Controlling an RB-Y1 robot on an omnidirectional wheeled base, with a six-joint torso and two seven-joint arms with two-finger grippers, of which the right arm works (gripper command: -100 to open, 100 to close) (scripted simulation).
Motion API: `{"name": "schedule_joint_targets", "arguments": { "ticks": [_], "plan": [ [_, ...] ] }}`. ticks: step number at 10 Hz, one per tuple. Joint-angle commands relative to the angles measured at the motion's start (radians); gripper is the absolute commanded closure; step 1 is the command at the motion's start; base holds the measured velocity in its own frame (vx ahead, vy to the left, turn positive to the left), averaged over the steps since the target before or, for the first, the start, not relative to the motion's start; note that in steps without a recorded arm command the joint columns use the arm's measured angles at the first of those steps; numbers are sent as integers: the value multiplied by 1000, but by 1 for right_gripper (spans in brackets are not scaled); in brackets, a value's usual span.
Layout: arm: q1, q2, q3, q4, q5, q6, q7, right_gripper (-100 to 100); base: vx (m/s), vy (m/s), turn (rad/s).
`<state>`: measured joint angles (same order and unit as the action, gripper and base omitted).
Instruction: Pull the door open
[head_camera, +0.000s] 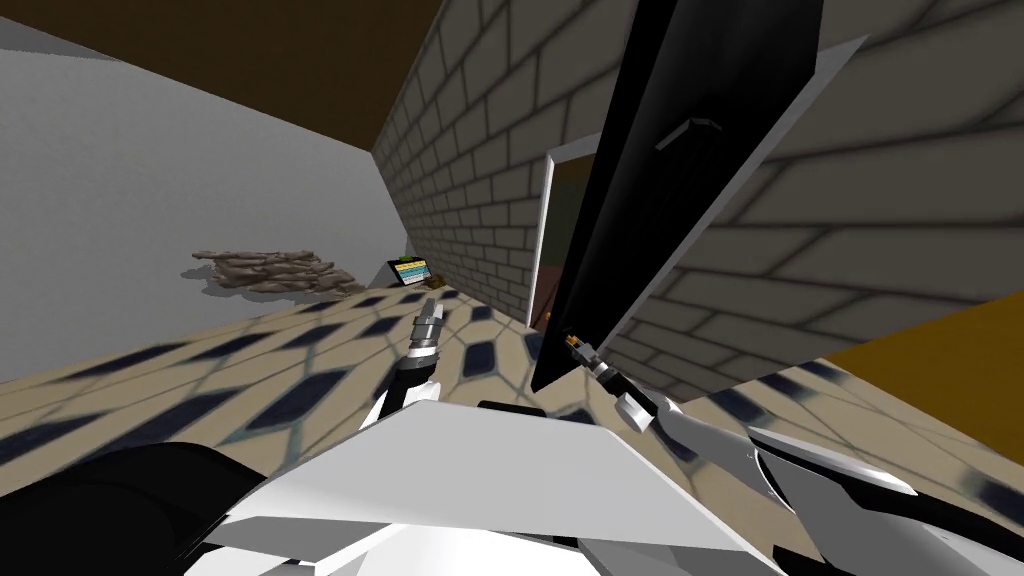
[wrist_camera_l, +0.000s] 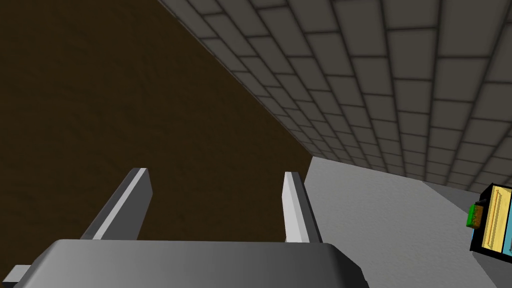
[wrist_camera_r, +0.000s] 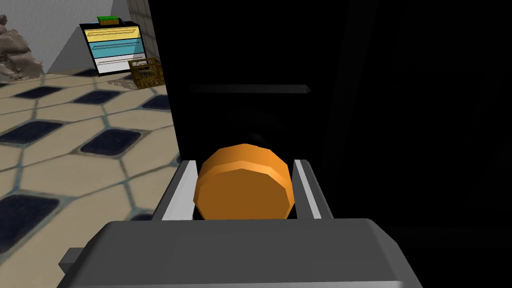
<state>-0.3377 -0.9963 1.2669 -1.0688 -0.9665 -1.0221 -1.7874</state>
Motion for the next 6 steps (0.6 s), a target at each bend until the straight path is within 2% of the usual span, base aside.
{"name": "schedule_joint_targets", "arguments": {
  "ticks": [1,3,4,6],
  "plan": [
    [-2,-6,15,11,7,-22,-16,100,-185,-130,148],
    [-4,-12,26,17,12,-37,-27,100,-142,-156,111],
    [-4,-7,24,17,12,-30,-24,100,-56,-61,33],
    [-7,-8,35,26,18,-42,-34,100,-106,-109,124]
  ]
}}
